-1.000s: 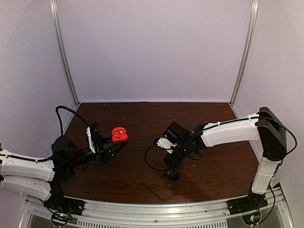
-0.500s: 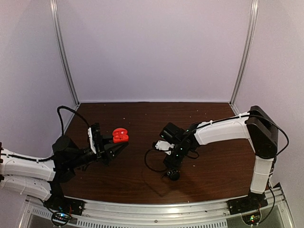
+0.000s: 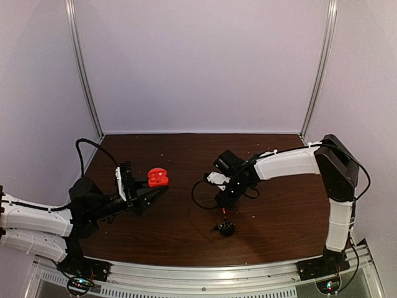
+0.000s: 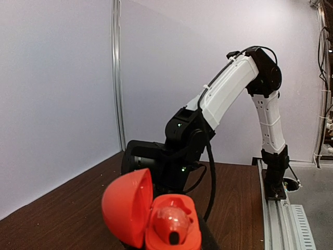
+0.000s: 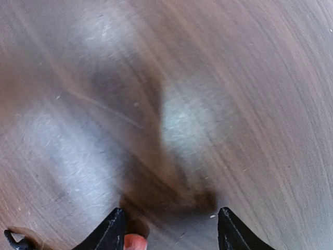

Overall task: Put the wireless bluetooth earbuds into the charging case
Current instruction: Pick up the right earbud from the center of the board.

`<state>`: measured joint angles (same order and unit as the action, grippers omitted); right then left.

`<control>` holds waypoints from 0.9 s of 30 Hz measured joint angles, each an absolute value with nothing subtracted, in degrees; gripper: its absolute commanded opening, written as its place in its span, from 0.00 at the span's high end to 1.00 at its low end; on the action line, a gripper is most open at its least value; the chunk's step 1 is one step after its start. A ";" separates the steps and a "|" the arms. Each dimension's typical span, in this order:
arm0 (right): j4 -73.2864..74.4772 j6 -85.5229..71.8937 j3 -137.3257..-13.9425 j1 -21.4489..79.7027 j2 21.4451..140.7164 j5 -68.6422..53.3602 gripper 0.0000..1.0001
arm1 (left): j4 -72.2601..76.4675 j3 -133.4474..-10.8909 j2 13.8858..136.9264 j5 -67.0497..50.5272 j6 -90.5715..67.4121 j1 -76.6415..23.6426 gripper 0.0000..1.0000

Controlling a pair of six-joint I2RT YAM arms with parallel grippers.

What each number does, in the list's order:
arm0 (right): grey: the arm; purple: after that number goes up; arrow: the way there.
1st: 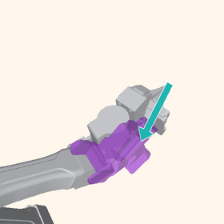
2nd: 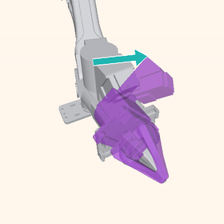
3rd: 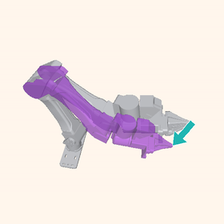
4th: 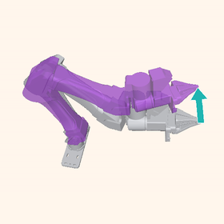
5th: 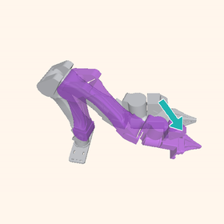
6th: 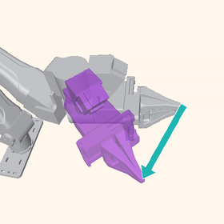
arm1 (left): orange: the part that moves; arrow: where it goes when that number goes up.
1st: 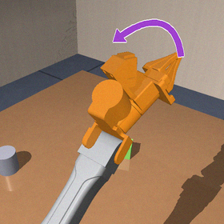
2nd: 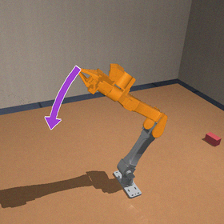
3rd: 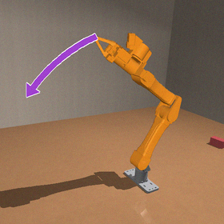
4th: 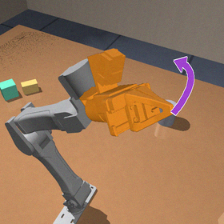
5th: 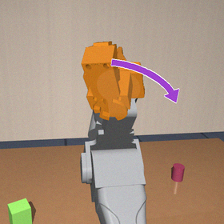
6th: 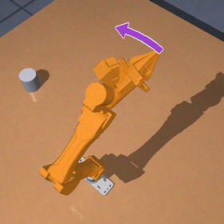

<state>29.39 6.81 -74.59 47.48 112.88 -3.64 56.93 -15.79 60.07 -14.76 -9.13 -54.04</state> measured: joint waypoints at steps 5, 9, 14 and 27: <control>28.95 6.09 -74.76 46.22 113.12 -5.61 0.43 | 56.90 -15.79 60.12 -14.74 -9.13 -54.04 0.99; 29.93 5.30 -74.96 46.17 113.10 -7.49 0.45 | 56.93 -15.79 60.10 -14.74 -9.13 -54.04 0.99; 31.81 1.58 -75.13 46.24 111.18 -9.26 0.46 | 56.93 -15.79 60.10 -14.74 -9.13 -54.04 0.99; 31.92 -4.93 -70.52 45.36 106.10 -12.93 0.49 | 56.95 -15.77 59.42 -14.74 -9.13 -54.04 0.99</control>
<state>31.92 -4.93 -70.52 45.36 106.10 -12.93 56.95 -15.77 59.42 -14.74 -9.13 -54.04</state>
